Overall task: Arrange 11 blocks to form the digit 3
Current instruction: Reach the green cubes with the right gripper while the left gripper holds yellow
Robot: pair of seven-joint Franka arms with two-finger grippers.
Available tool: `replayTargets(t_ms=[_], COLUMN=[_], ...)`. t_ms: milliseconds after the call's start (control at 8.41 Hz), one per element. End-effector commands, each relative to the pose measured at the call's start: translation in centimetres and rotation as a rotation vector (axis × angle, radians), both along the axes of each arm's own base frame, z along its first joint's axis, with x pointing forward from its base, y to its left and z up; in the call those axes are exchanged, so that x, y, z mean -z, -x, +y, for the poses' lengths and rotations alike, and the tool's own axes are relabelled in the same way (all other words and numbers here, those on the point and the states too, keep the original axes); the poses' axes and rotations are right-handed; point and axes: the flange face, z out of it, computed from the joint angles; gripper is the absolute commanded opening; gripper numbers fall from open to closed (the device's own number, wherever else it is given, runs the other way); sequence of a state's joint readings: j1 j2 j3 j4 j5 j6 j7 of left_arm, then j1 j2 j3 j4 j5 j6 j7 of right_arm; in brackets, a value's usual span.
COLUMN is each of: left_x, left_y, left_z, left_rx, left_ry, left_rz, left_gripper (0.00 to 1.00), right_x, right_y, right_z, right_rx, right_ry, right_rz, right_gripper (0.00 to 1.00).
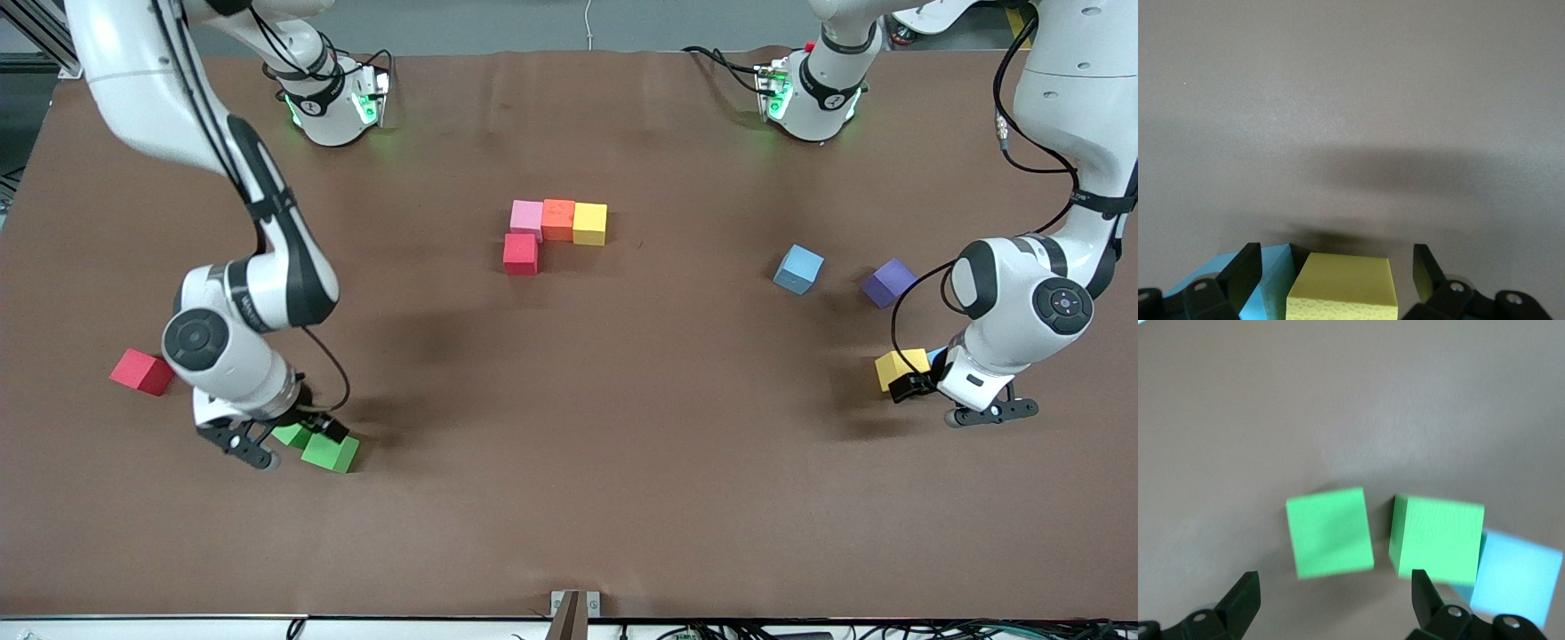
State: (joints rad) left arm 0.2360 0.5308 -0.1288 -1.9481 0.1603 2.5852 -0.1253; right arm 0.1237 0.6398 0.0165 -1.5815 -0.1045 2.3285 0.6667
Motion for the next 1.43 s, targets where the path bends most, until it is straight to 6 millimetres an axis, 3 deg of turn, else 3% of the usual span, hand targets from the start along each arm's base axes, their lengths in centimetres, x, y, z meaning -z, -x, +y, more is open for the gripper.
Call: replayTargets(t_ms=[0,238,595,713,1070,1308], left_x=[0.0,0.1,-3.0,-2.3,-3.2,-0.5], left_y=[1.0,1.9,2.6,3.1,1.7,1.2], left_z=[-0.6,-0.6,-0.5,-0.6,-0.7,-0.9], left_rx=[-0.009,-0.009,-0.022,-0.029,-0.008,0.012], left_ry=[0.005,0.005,-0.008,-0.006,-0.01,-0.001], left_rz=[0.009,0.025,0.032,0.049,0.002,-0.051], left_gripper=[1.0,1.0,1.0,1.0,1.0,1.0], right_x=[1.0,1.7,3.4,3.8,5.4,6.0], right_y=[-2.1,-2.5,-2.3,-2.3,-1.7,-1.4], right_z=[-0.9,-0.6,1.5,0.9,0.9,0.8], right_rx=[-0.032,-0.032,-0.109,-0.114,-0.119,-0.118], right_ry=[0.009,0.006,0.032,0.043,0.047,0.047], right_rz=[-0.01,-0.021,-0.035,-0.03,-0.003,0.01], right_gripper=[1.0,1.0,1.0,1.0,1.0,1.0])
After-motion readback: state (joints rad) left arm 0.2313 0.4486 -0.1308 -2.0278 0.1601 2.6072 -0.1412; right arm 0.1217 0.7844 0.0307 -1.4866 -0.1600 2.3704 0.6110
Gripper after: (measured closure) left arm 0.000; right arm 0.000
